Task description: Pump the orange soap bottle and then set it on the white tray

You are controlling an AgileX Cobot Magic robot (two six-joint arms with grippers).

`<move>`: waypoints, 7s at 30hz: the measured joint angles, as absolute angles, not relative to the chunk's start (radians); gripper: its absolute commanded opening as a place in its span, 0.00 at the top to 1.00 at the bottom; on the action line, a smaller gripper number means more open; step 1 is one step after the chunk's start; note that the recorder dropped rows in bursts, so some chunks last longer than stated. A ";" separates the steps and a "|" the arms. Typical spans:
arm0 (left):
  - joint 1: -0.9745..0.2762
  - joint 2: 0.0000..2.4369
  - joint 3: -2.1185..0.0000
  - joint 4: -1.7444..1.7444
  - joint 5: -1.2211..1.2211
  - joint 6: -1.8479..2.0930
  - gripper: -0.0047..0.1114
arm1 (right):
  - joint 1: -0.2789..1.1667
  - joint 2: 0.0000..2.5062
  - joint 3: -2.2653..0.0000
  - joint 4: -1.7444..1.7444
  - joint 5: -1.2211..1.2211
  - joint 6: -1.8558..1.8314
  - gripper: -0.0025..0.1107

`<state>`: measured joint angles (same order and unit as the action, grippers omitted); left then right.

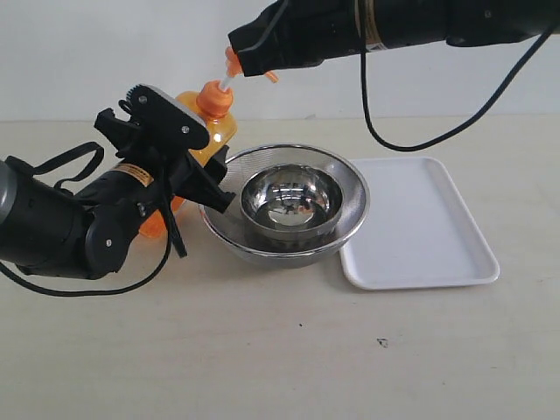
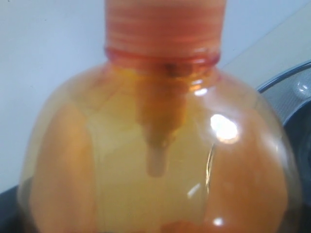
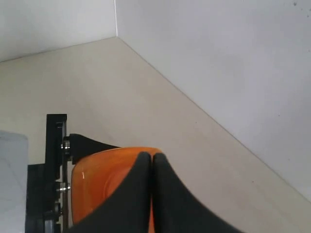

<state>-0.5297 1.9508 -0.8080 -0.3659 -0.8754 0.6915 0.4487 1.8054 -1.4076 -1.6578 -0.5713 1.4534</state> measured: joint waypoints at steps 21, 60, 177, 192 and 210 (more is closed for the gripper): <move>-0.529 1.951 -0.808 -0.368 -0.873 0.693 0.92 | 0.449 1.811 -1.414 -1.674 -0.577 1.500 0.98; -0.526 1.951 -0.808 -0.368 -0.872 0.699 0.92 | 0.447 1.811 -1.414 -1.699 -0.605 1.573 0.98; -0.524 1.951 -0.808 -0.359 -0.864 0.700 0.92 | 0.449 1.803 -1.412 -1.720 -0.599 1.593 0.98; -0.524 1.951 -0.808 -0.367 -0.866 0.700 0.92 | 0.447 1.815 -1.413 -1.700 -0.624 1.597 0.98; -0.524 1.951 -0.808 -0.369 -0.866 0.700 0.92 | 0.447 1.816 -1.413 -1.700 -0.629 1.597 0.98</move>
